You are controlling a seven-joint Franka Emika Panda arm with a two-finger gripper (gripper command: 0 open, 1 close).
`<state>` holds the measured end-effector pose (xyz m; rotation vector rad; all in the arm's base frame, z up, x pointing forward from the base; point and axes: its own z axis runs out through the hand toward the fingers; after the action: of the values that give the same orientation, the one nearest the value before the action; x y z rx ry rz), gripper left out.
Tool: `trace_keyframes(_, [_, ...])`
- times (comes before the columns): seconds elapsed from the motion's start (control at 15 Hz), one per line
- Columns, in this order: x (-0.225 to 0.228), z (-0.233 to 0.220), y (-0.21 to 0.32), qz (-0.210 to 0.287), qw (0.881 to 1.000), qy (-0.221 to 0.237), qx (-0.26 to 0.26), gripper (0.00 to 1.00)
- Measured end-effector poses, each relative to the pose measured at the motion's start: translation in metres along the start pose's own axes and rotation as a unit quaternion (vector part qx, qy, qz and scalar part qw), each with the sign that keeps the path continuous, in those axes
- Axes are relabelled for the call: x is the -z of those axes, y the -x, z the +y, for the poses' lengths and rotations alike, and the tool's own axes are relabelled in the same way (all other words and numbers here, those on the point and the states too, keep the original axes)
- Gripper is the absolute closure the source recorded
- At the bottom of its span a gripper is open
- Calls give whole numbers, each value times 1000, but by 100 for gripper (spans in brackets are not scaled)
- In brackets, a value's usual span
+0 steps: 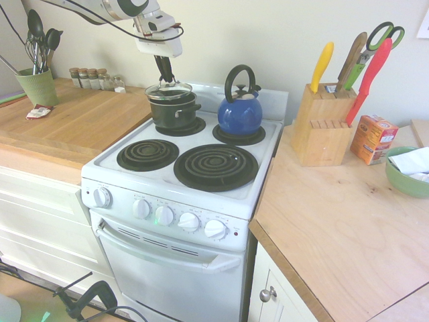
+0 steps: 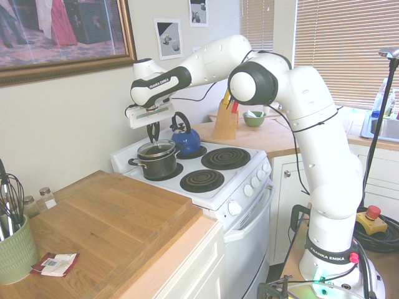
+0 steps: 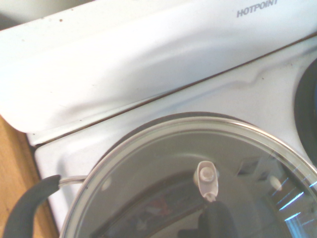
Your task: Cover the lid of the pot
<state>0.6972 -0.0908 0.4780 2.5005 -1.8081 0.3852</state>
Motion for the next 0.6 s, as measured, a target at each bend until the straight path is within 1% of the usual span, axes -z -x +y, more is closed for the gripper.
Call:
trace_keyframes(0.27, [-14,-2,0,0,1000,2,1,100])
trace_keyframes(0.6, [-14,-8,6,7,1000,-10,6,100])
